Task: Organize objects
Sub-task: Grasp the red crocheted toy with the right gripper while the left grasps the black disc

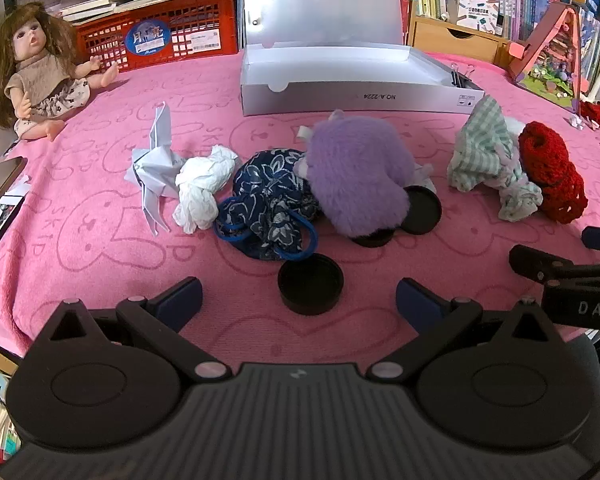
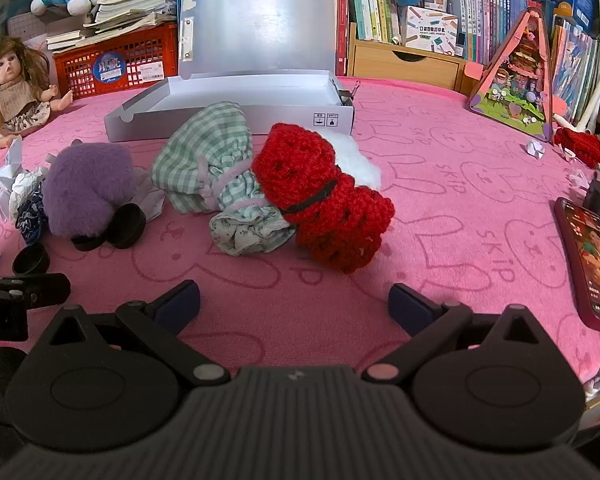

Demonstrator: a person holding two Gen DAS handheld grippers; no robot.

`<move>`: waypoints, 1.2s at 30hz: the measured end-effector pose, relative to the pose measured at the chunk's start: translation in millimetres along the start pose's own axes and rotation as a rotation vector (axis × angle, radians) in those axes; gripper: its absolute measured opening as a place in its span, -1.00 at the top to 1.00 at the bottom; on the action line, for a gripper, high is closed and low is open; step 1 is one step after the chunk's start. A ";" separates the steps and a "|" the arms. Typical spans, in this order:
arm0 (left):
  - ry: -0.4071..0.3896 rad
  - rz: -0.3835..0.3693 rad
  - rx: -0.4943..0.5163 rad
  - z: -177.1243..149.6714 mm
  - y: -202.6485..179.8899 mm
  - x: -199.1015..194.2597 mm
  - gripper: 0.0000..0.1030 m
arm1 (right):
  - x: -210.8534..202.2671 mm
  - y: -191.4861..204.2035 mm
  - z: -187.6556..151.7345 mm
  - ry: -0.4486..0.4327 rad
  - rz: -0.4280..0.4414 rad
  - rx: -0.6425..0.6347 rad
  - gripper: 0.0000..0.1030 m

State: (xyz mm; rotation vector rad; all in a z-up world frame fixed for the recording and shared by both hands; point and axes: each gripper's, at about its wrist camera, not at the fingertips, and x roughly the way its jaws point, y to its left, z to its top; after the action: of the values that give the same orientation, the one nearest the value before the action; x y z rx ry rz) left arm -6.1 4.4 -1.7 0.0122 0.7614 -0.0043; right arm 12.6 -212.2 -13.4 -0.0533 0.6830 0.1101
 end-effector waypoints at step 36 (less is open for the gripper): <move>-0.100 -0.061 0.062 -12.0 -1.4 -13.8 -0.13 | -11.4 -32.3 27.5 -0.150 -0.038 0.120 -0.77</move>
State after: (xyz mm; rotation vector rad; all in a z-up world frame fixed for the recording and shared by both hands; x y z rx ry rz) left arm -24.4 3.2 -0.9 0.0470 0.6613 -0.0862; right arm 24.9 -242.9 15.5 0.0569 0.5370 0.0363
